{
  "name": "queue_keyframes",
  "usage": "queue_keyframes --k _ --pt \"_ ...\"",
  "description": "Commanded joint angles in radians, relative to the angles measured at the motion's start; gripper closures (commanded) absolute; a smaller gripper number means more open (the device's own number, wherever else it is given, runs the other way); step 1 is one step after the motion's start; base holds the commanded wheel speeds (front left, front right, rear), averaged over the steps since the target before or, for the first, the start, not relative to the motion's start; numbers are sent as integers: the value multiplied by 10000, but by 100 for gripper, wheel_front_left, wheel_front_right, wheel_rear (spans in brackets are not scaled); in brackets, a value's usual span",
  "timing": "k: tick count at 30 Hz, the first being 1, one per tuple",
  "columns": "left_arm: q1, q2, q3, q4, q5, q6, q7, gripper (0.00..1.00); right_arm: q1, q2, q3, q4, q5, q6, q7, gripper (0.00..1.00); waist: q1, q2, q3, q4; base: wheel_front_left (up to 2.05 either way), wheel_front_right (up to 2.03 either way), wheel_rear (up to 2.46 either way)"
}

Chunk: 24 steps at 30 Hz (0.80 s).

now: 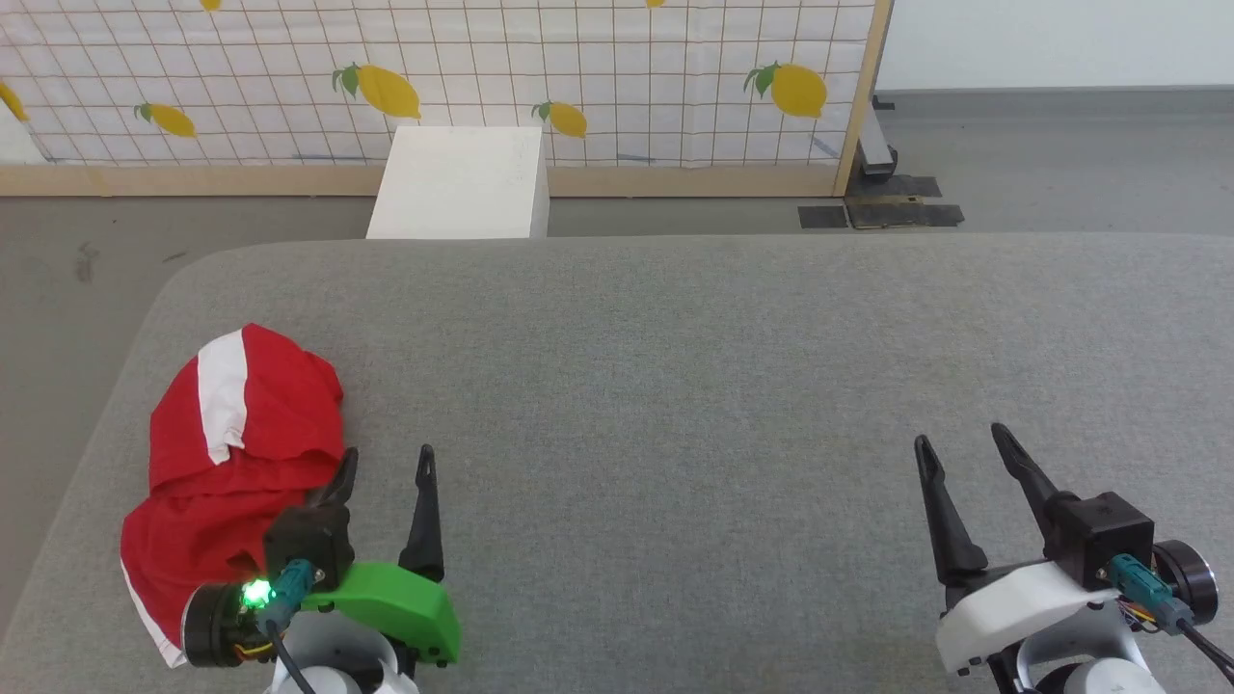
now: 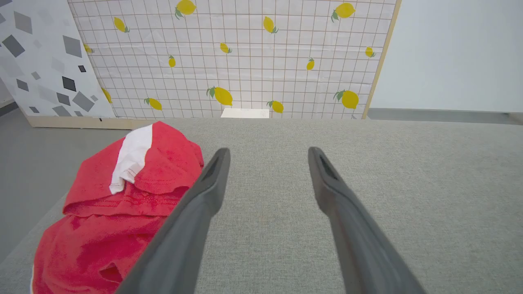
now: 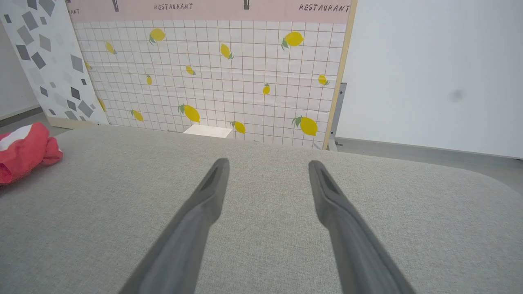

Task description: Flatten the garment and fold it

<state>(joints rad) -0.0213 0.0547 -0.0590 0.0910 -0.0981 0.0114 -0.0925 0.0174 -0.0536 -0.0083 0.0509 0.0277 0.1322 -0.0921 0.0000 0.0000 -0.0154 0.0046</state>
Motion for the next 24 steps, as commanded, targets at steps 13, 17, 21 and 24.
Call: queue_keyframes --k 13,17,21,24 --pt "-168 67 23 317 -328 38 -369 0 43 17 -17 140 188 -7 -366 0 0 0 -29 24 0 0 0" --pt "-172 83 24 381 -372 29 -451 0 49 18 -35 162 206 -8 -449 0 0 0 -37 33 0 0 0" --pt "-171 92 25 450 -419 30 -533 0 45 19 -48 200 263 -8 -531 0 0 0 -56 33 0 0 0" --pt "-172 93 26 498 -462 29 -592 0 43 20 -52 233 304 -9 -591 0 0 0 -70 31 0 0 0"
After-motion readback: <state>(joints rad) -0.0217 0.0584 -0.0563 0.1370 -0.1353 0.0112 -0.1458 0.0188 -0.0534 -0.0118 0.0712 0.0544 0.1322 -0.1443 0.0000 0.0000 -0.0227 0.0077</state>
